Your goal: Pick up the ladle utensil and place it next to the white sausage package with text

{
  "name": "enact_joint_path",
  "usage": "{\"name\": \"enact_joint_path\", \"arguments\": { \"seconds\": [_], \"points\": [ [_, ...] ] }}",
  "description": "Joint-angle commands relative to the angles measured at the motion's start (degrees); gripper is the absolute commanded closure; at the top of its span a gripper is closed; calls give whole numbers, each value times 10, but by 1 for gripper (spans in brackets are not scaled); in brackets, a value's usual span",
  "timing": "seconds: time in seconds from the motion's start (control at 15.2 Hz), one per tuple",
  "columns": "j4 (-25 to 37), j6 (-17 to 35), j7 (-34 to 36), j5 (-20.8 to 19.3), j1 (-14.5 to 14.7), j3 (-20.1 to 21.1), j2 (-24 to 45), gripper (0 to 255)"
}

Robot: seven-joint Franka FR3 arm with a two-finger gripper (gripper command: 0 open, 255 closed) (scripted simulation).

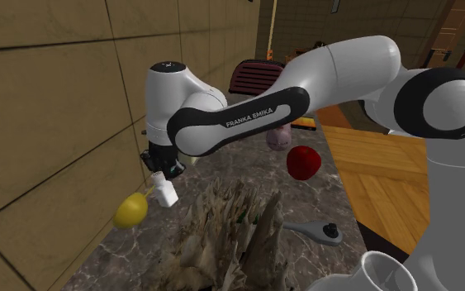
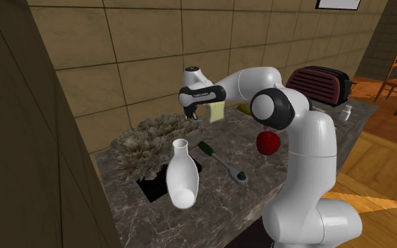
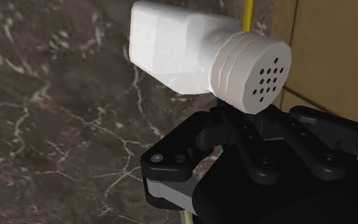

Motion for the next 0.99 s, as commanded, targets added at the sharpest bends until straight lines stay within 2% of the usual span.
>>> {"name": "enact_joint_path", "arguments": {
  "seconds": [0.0,0.92],
  "points": [
    [10,-12,-3,4,0,2,-3,255],
    [100,-111,-23,21,8,11,-16,255]
  ]
}}
